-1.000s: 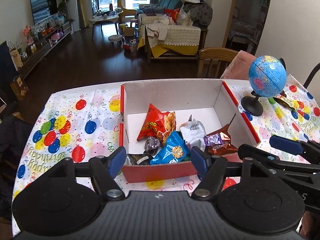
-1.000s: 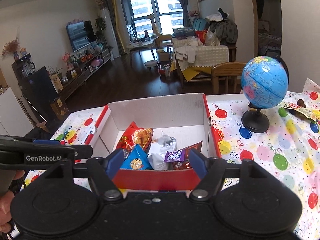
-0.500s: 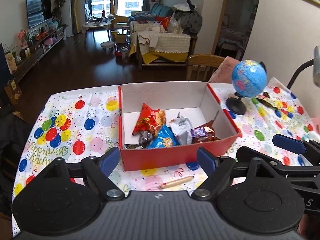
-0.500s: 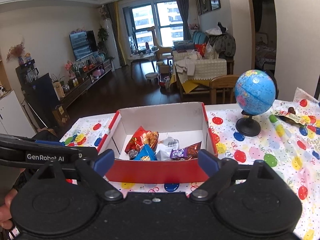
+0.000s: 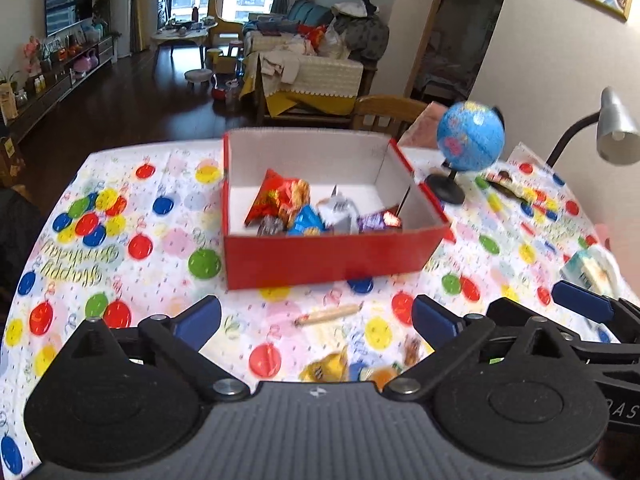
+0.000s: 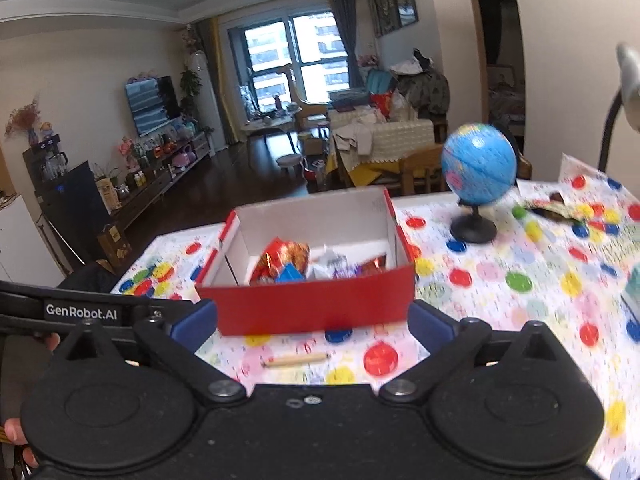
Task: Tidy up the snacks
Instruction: 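Withdraw both tools from the red box back toward the snack pile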
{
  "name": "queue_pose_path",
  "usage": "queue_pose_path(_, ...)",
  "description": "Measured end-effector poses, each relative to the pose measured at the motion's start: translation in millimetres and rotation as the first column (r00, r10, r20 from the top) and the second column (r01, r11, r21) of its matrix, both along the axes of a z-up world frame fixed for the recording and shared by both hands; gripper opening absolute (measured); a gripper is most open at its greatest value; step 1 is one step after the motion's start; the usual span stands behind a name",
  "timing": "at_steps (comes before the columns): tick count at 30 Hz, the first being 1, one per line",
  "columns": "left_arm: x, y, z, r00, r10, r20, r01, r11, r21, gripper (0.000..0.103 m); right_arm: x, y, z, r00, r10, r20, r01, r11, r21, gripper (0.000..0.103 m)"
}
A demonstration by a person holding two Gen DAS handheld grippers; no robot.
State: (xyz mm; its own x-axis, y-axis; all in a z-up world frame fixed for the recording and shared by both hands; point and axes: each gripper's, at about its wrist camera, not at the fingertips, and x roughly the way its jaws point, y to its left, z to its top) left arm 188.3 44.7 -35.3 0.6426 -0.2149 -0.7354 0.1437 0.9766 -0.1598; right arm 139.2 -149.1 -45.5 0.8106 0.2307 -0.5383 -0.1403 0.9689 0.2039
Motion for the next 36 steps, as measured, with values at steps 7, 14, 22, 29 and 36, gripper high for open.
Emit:
queue_pose_path(7,-14,-2,-31,0.998,-0.016,-0.065,0.017,1.0,0.011,0.102,-18,-3,-31,0.997,-0.038,-0.061,0.038,0.999,-0.012,0.102)
queue_pose_path(14,-12,-10,-61,0.992,-0.021,-0.128,0.027,0.999,0.044,0.102,-23,-7,-59,0.989,-0.059,-0.135,0.057,0.998,-0.023,0.102)
queue_pose_path(22,1,-16,-92,0.979,-0.034,-0.202,0.043,0.998,0.041,0.102,-21,-1,-90,0.973,-0.004,-0.23,-0.003,0.999,-0.032,0.097)
queue_pose_path(29,18,-18,-114,0.967,0.03,-0.255,-0.012,0.997,0.07,0.102,-6,8,-108,0.955,0.069,-0.288,-0.077,0.997,-0.017,0.091)
queue_pose_path(36,36,-29,-127,0.959,0.03,-0.282,-0.005,0.996,0.09,0.102,17,16,-126,0.936,0.108,-0.334,-0.114,0.994,0.001,0.081)
